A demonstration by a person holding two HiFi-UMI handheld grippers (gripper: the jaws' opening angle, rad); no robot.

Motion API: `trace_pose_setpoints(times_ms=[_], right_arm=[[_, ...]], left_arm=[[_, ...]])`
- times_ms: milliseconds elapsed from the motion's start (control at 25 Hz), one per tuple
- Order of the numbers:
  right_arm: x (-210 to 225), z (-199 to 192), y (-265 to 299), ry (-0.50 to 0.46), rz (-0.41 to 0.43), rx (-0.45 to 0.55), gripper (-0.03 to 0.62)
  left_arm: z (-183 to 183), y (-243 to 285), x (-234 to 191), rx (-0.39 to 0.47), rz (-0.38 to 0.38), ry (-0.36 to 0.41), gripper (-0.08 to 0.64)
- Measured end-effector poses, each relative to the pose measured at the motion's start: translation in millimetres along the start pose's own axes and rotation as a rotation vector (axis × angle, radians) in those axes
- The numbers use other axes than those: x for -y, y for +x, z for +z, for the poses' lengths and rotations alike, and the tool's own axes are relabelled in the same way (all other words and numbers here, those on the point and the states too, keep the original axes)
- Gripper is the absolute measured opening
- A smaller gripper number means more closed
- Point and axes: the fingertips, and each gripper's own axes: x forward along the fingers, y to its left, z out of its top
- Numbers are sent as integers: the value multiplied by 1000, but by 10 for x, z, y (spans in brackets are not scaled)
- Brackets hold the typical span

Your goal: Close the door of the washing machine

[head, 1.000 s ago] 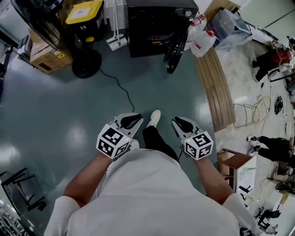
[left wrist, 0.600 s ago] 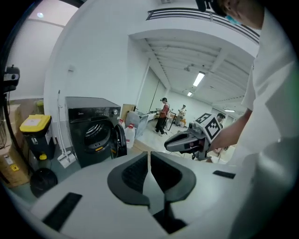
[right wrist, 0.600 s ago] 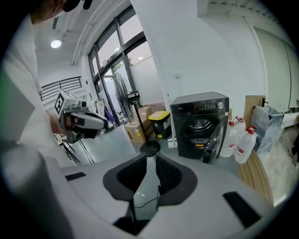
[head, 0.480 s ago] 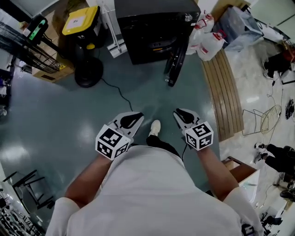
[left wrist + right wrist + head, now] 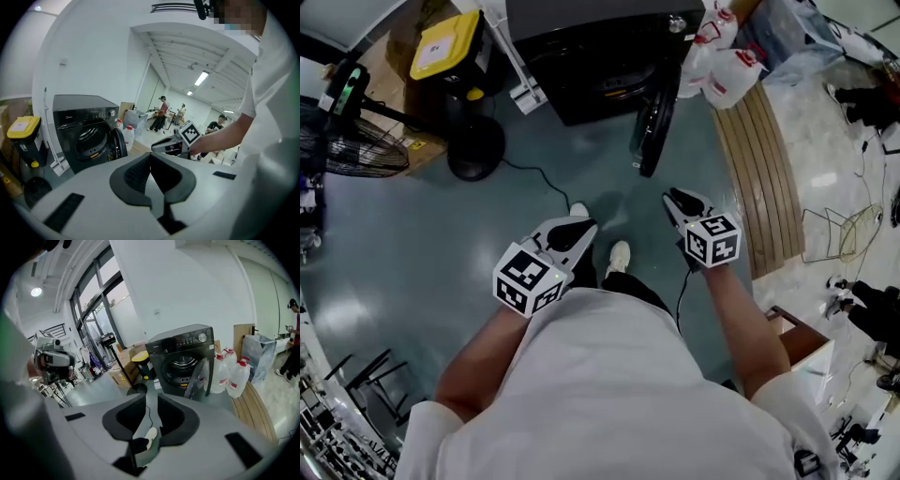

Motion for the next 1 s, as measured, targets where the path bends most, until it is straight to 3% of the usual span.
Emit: trace_pose_setpoints(times_ms=[440, 1000], right_arm=[[926, 61, 839, 126, -119, -103, 95], [1851, -12, 1653, 274, -205, -191, 115]], left_arm=[[367, 414, -786, -54, -117, 33, 18], [511, 639, -1600, -122, -166, 35, 18]])
